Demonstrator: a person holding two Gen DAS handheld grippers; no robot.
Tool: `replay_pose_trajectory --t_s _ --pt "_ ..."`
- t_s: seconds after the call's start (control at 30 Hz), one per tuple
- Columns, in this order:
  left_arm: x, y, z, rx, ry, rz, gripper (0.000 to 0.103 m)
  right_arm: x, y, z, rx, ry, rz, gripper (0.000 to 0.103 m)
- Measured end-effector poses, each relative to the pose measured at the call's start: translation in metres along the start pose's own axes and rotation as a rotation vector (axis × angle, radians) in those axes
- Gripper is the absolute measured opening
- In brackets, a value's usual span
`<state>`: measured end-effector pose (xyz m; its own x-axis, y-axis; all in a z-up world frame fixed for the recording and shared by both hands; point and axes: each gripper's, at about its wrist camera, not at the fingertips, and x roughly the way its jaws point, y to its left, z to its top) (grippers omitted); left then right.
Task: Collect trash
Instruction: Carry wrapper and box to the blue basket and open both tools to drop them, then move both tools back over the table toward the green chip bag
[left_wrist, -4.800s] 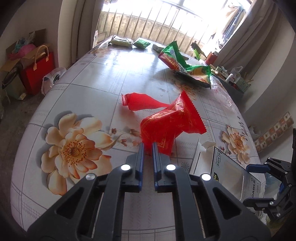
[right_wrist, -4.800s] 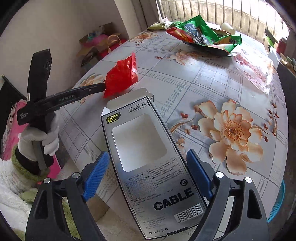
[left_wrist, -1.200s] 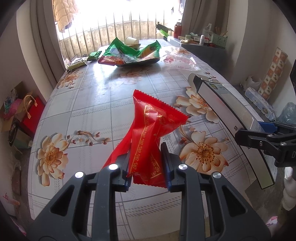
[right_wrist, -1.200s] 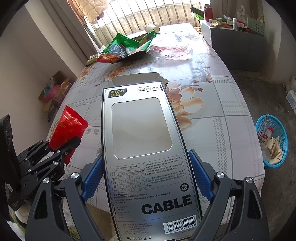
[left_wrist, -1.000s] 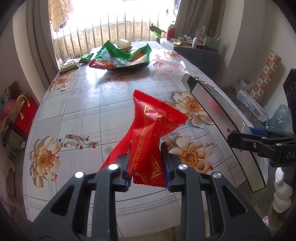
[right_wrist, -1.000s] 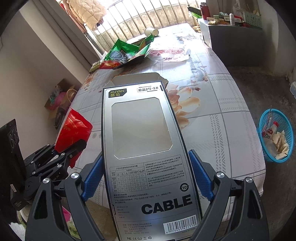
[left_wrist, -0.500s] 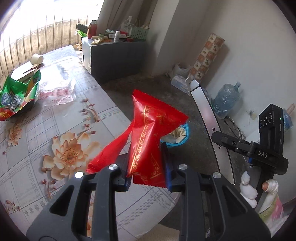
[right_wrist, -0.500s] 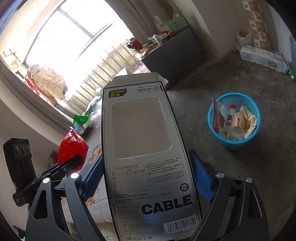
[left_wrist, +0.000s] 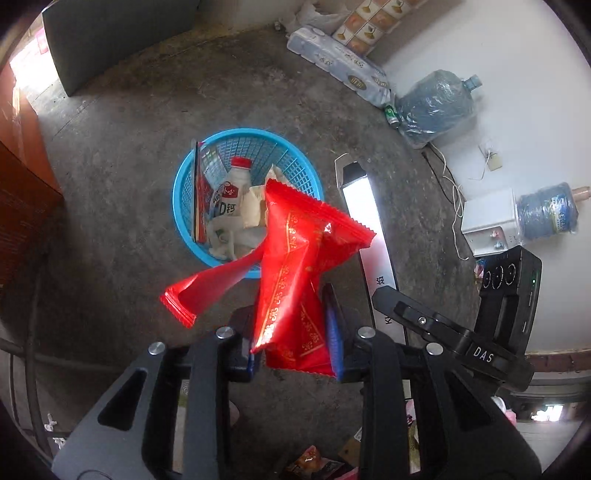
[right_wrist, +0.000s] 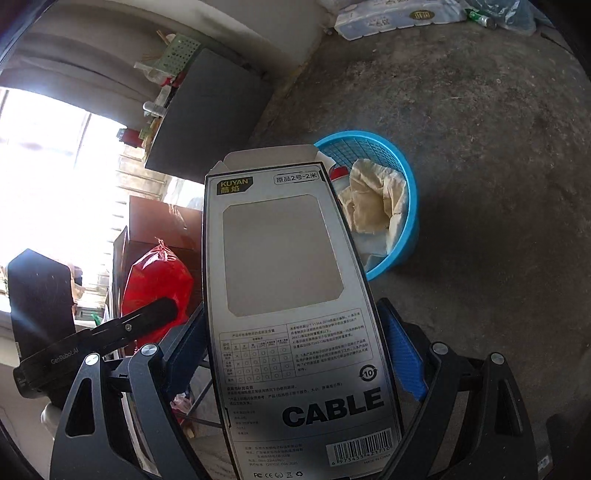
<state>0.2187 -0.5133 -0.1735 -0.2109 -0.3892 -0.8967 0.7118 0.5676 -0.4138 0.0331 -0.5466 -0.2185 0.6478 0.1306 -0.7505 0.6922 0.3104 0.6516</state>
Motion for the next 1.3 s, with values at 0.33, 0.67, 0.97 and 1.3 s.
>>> replay_pose_trajectory --t_s 0.33,0.67,0.97,1.3 --pt "0.07 0.035 0.066 -0.082 -0.017 0.105 0.066 0.126 -0.042 0.076 0.057 0.013 -0.122 0.085" --pt "-0.01 0.041 0.048 -0.044 -0.167 0.062 0.066 0.143 -0.028 0.079 -0.016 -0.048 -0.154 0.085" --pt "-0.128 0.04 -0.011 0.021 -0.344 0.022 0.069 0.097 -0.004 0.067 -0.095 -0.111 -0.16 0.085" --pt "-0.248 0.105 -0.141 -0.017 -0.512 0.091 0.074 -0.007 0.081 0.027 -0.364 -0.152 -0.089 0.085"
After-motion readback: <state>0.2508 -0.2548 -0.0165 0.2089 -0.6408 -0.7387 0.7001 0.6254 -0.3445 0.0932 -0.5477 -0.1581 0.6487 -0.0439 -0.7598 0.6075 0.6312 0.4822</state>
